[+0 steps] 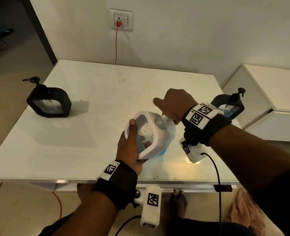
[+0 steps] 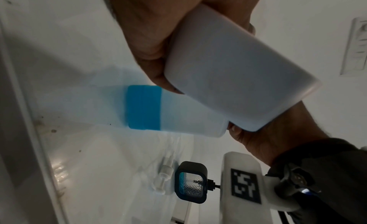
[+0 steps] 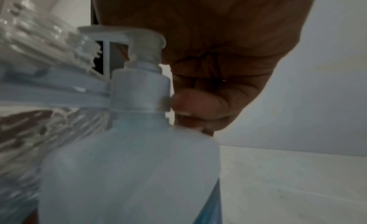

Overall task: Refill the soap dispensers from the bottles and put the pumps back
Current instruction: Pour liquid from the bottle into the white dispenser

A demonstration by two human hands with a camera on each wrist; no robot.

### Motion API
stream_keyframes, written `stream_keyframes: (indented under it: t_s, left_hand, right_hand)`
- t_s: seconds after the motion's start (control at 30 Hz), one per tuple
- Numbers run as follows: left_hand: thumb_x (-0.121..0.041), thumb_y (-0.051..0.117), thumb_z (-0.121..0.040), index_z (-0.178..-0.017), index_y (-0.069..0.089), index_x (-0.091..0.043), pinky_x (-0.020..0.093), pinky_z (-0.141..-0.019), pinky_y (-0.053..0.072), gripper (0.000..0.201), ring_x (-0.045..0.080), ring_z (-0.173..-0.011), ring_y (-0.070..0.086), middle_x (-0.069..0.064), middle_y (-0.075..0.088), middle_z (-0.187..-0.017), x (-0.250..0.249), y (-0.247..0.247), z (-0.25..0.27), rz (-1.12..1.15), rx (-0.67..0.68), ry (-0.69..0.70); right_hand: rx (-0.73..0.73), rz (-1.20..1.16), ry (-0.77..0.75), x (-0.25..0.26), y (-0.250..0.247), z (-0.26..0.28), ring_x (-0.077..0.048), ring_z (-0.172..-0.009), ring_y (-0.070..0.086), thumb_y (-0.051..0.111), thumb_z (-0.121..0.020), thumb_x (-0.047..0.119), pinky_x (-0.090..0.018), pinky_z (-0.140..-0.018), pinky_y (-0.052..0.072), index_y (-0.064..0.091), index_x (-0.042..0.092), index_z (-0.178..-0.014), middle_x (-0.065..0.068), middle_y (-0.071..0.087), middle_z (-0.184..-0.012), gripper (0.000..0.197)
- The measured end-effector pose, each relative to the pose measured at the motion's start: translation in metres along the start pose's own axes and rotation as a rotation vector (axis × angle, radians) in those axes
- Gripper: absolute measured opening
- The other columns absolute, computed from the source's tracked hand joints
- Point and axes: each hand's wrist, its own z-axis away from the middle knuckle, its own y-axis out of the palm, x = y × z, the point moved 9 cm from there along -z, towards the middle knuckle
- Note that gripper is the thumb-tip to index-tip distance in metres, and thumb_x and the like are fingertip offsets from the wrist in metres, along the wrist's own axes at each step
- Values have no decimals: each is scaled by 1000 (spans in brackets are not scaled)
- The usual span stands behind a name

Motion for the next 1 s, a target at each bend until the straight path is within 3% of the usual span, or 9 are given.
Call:
stream_keyframes:
  t_s: [0.1,0.23,0.37,0.47,0.57,0.67,0.77,0.9,1.0]
  left_hand:
    - [-61,50,-101,-133,64,-35,42,-68,64,44,33,-114,72,9,73,-128,1,1,2,-3,3,-12]
    - [-61,50,-99,-140,60,-34,42,-68,64,50,34,-115,71,10,71,-131,2,1,1,-6,11,-15]
    - [-61,49,-100,-138,61,-34,41,-65,63,48,34,-114,71,10,72,-129,2,-1,-1,1,13,-15]
    - [-61,49,-101,-138,61,-34,41,-65,63,48,34,-114,71,10,73,-128,2,-2,-2,4,11,-6]
    - [-63,53,-94,-138,60,-34,42,-65,64,54,33,-112,72,10,72,-129,1,-1,-1,0,14,-9]
    - [-67,56,-81,-141,59,-32,42,-67,64,69,36,-116,70,11,71,-132,2,-2,-2,-10,20,-13]
    - [-67,57,-84,-143,59,-32,45,-71,64,69,37,-120,69,11,70,-133,5,-4,-3,4,18,-20]
    - [-62,52,-97,-142,60,-31,47,-75,65,55,34,-119,70,9,72,-130,2,-2,-4,-1,14,11]
    - [-58,49,-102,-140,61,-31,47,-77,65,48,33,-119,70,8,73,-130,0,-1,-3,-1,13,21]
  right_hand:
    - [27,-29,-9,-2,2,1,-23,-48,65,40,-98,57,-27,-59,51,60,9,-68,-2,61,-50,60]
    - [118,-72,-2,1,4,2,-22,-44,63,30,-99,68,-31,-68,56,62,8,-67,4,54,-34,75]
    - [53,-45,-20,1,1,0,-24,-46,64,38,-99,50,-30,-67,55,59,9,-66,2,53,-33,57]
    - [-8,-30,-31,-1,1,0,-30,-61,67,43,-96,39,-37,-75,59,58,7,-66,-6,61,-51,47]
    - [-18,-41,-34,0,2,0,-31,-61,66,42,-96,42,-38,-75,59,55,8,-65,-8,61,-57,48]
    - [59,-82,-22,2,2,-1,-27,-46,63,38,-97,51,-31,-67,56,58,7,-66,-2,57,-39,58]
    - [92,-70,-16,2,3,-1,-25,-43,62,38,-97,53,-31,-69,55,60,5,-66,0,54,-34,61]
    - [56,-13,-26,1,3,-3,-25,-51,64,44,-95,39,-29,-64,52,53,8,-63,0,53,-34,46]
    - [8,4,-31,-1,1,-3,-28,-61,67,44,-95,37,-30,-65,51,54,9,-63,-3,57,-47,44]
